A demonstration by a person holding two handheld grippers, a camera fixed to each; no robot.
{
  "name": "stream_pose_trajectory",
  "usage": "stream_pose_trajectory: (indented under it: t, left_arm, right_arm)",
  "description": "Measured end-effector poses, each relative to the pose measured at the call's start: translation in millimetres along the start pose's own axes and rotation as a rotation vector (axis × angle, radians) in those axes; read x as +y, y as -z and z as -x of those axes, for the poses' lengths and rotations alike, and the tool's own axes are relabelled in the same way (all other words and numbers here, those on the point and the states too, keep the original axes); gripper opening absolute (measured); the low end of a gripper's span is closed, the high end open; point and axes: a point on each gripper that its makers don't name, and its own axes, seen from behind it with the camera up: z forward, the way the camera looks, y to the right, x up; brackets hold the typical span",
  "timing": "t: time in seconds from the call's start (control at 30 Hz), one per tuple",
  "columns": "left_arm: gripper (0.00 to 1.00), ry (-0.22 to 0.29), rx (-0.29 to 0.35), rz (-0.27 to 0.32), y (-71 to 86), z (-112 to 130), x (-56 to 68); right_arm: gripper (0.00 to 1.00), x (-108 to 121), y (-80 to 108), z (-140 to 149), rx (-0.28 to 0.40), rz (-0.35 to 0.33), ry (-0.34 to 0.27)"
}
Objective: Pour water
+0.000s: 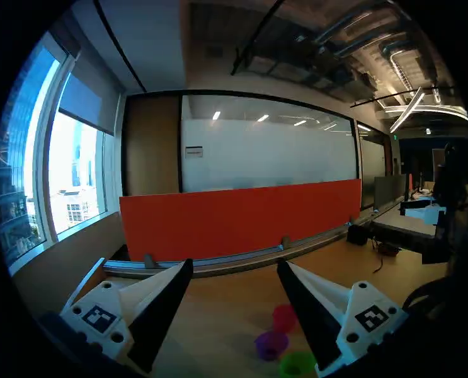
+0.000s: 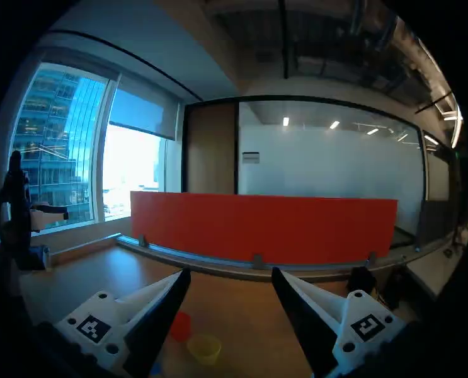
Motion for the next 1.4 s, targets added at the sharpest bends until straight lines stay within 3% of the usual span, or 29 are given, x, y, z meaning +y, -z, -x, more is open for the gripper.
stream_pose_trajectory:
  t: [0.3, 0.47, 0.6, 0.87, 1.4]
  left_arm:
    - [0.99, 0.025, 0.009, 0.143, 1.2, -11, 25.5]
    - [0.99, 0.023, 0.016, 0.227, 4.3, -17, 43.7]
    - [0.99, 0.025, 0.019, 0.283, 6.3, -17, 55.2]
    - [0.99, 0.005, -0.039, 0.362, 11.5, 7, 67.3]
    - [0.99, -0.062, -0.144, 0.454, 20.9, 61, 81.0]
  right_arm:
    - [0.99, -33, 4.7, -3, -0.013, -0.158, 0.033]
    - [0.99, -61, 12.0, -9, -0.011, -0.278, 0.024]
    - [0.99, -73, 13.5, -12, -0.001, -0.336, 0.018]
    - [0.99, -89, 15.2, 0, -0.044, -0.416, 0.05]
    - [0.99, -117, 20.5, 42, -0.163, -0.563, 0.14]
